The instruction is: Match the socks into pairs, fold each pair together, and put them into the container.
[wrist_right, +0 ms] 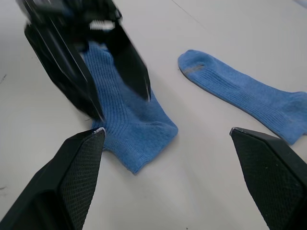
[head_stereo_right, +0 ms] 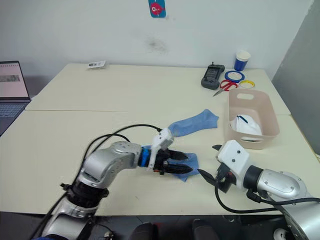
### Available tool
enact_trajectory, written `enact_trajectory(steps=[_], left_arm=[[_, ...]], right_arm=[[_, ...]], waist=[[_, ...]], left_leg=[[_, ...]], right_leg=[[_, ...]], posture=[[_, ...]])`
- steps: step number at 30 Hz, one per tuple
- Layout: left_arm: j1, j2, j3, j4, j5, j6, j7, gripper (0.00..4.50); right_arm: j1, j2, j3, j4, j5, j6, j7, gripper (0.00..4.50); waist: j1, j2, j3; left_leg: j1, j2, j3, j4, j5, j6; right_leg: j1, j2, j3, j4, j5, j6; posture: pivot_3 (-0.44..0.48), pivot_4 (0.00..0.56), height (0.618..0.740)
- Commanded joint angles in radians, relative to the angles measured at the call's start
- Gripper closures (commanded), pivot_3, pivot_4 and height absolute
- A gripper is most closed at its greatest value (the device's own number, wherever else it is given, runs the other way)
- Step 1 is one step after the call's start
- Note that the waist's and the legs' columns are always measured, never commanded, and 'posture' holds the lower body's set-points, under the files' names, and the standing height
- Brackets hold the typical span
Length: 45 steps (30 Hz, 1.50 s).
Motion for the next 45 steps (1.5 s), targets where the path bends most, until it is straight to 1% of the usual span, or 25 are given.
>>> enact_trajectory(steps=[1,2,4,5,7,10,13,15,17,20,22,26,29,30,33,35,38,41,45], left_arm=[[-0.038,0.138,0.029,0.113,0.058,-0.359,-0.244,0.42],[-0.048,0.174,0.018,0.181,0.092,-0.472,-0.304,0.42],[-0.076,0.237,-0.021,0.34,0.189,-0.748,-0.413,0.42],[-0.093,0.257,-0.035,0.408,0.218,-0.848,-0.464,0.42],[-0.138,0.284,-0.065,0.525,0.238,-0.975,-0.509,0.42],[-0.213,0.311,-0.127,0.706,0.292,-1.189,-0.514,0.42],[-0.269,0.292,-0.166,0.869,0.351,-1.356,-0.514,0.42],[-0.293,0.278,-0.182,0.949,0.381,-1.446,-0.514,0.42],[-0.319,0.252,-0.182,1.03,0.445,-1.541,-0.479,0.42],[-0.349,0.204,-0.18,1.126,0.517,-1.66,-0.413,1.02],[-0.352,0.185,-0.179,1.166,0.548,-1.73,-0.385,1.68],[-0.349,0.161,-0.174,1.21,0.575,-1.805,-0.353,3.03],[-0.337,0.156,-0.166,1.215,0.549,-1.83,-0.385,4.04],[-0.332,0.156,-0.159,1.211,0.533,-1.822,-0.401,4.41],[-0.319,0.162,-0.139,1.195,0.492,-1.785,-0.441,4.46],[-0.311,0.168,-0.13,1.186,0.476,-1.769,-0.454,4.46],[-0.296,0.181,-0.119,1.17,0.466,-1.749,-0.462,4.46],[-0.283,0.184,-0.111,1.153,0.461,-1.741,-0.467,4.5],[-0.272,0.185,-0.103,1.139,0.461,-1.735,-0.463,4.5]], right_arm=[[-0.016,-0.01,-0.015,-0.027,0.027,-0.018,0.009,0.0],[-0.015,-0.014,-0.006,-0.027,0.028,-0.02,0.011,0.0],[-0.013,-0.021,0.01,-0.029,0.029,-0.023,0.011,0.0],[-0.012,-0.023,0.016,-0.029,0.029,-0.024,0.009,0.0],[-0.01,-0.029,0.031,-0.03,0.028,-0.023,0.006,0.0],[0.0,-0.041,0.061,-0.036,0.018,-0.018,0.001,0.0],[0.013,-0.044,0.078,-0.039,0.016,-0.019,-0.009,0.0],[0.018,-0.048,0.084,-0.04,0.014,-0.022,-0.013,0.0],[0.02,-0.05,0.088,-0.04,0.015,-0.023,-0.014,0.0],[0.018,-0.062,0.104,-0.031,-0.009,-0.049,-0.012,0.0],[0.019,-0.077,0.123,-0.019,-0.039,-0.084,-0.006,0.0],[0.009,-0.123,0.23,0.022,-0.148,-0.185,0.012,0.0],[-0.021,-0.118,0.329,0.066,-0.225,-0.253,0.017,0.0],[-0.043,-0.109,0.38,0.094,-0.262,-0.284,0.024,0.0],[-0.108,-0.067,0.506,0.19,-0.353,-0.369,0.042,0.0],[-0.135,-0.039,0.55,0.245,-0.396,-0.411,0.053,0.0],[-0.166,0.002,0.583,0.34,-0.417,-0.442,0.082,0.0],[-0.168,0.021,0.565,0.413,-0.407,-0.45,0.116,0.61],[-0.162,0.027,0.54,0.452,-0.393,-0.456,0.156,1.98]], waist=[[0.0,0.0,0.0],[0.001,0.001,-0.001],[0.003,0.001,-0.001],[0.003,0.001,-0.001],[0.005,0.001,-0.001],[0.007,0.0,0.0],[0.007,0.0,0.0],[0.006,0.0,0.0],[0.006,0.0,0.0],[0.006,0.0,0.0],[0.006,0.0,0.0],[0.004,0.0,0.0],[0.003,0.0,0.0],[0.003,0.0,0.0],[0.0,-0.001,-0.001],[0.001,-0.001,-0.001],[0.002,-0.001,-0.001],[0.003,-0.001,-0.001],[0.003,-0.001,-0.001]], left_leg=[[0.0,0.0,0.0,0.0,0.0,0.0],[0.001,0.0,0.0,0.0,0.0,0.0],[0.001,-0.001,0.002,0.0,0.0,0.0],[0.0,-0.001,0.002,0.0,0.0,0.0],[-0.001,-0.001,0.003,0.0,0.0,0.0],[-0.002,-0.001,0.003,0.0,0.0,0.0],[-0.003,-0.001,0.003,0.0,0.0,0.0],[-0.003,-0.001,0.003,0.0,0.0,0.0],[-0.003,-0.001,0.003,0.0,0.0,0.0],[-0.003,-0.001,0.003,0.0,0.0,0.0],[-0.003,-0.001,0.003,0.0,0.0,0.0],[-0.002,-0.001,0.003,0.0,0.0,0.0],[-0.002,-0.001,0.003,0.0,0.0,0.0],[-0.002,0.0,0.003,0.001,0.0,0.0],[-0.002,0.0,0.003,0.001,0.0,0.0],[-0.002,0.0,0.003,0.001,0.0,0.0],[-0.002,0.001,0.003,0.001,0.0,0.0],[-0.002,0.001,0.003,0.001,0.0,0.0],[-0.002,0.001,0.003,0.001,0.0,0.0]], right_leg=[[0.0,0.0,0.0,0.0,0.0,0.0],[0.0,0.0,0.0,0.0,0.0,0.0],[0.0,0.0,0.0,-0.001,0.0,0.0],[0.0,0.0,0.001,-0.001,0.0,0.0],[0.0,-0.001,0.0,-0.002,0.0,0.0],[0.0,-0.001,0.0,-0.003,0.0,0.0],[-0.001,0.0,0.0,-0.004,0.0,0.0],[-0.001,0.0,0.0,-0.004,0.0,0.0],[-0.001,0.0,0.0,-0.004,0.0,0.0],[-0.001,0.0,-0.001,-0.003,0.0,0.0],[-0.001,0.0,0.0,-0.003,0.0,0.0],[0.0,0.0,0.0,-0.003,0.0,0.0],[0.0,0.0,0.0,-0.002,0.0,0.0],[0.0,0.001,0.0,-0.002,0.0,0.0],[0.0,0.003,0.0,-0.002,0.0,0.0],[-0.001,0.003,0.0,-0.002,0.0,0.0],[-0.001,0.003,0.0,-0.002,0.0,0.0],[-0.001,0.003,0.0,-0.002,0.0,0.0],[-0.001,0.003,0.0,-0.001,0.0,0.0]], posture=[[0.0,0.15,0.732],[0.0,0.15,0.732],[0.0,0.15,0.732],[0.0,0.15,0.732],[0.0,0.15,0.732],[0.0,0.15,0.732],[0.0,0.15,0.732],[0.0,0.15,0.732],[0.0,0.15,0.732],[0.0,0.15,0.732],[0.0,0.15,0.732],[0.0,0.15,0.732],[0.0,0.15,0.732],[0.0,0.15,0.732],[0.0,0.15,0.732],[0.0,0.15,0.732],[0.0,0.15,0.732],[0.0,0.15,0.732],[0.0,0.15,0.732]])
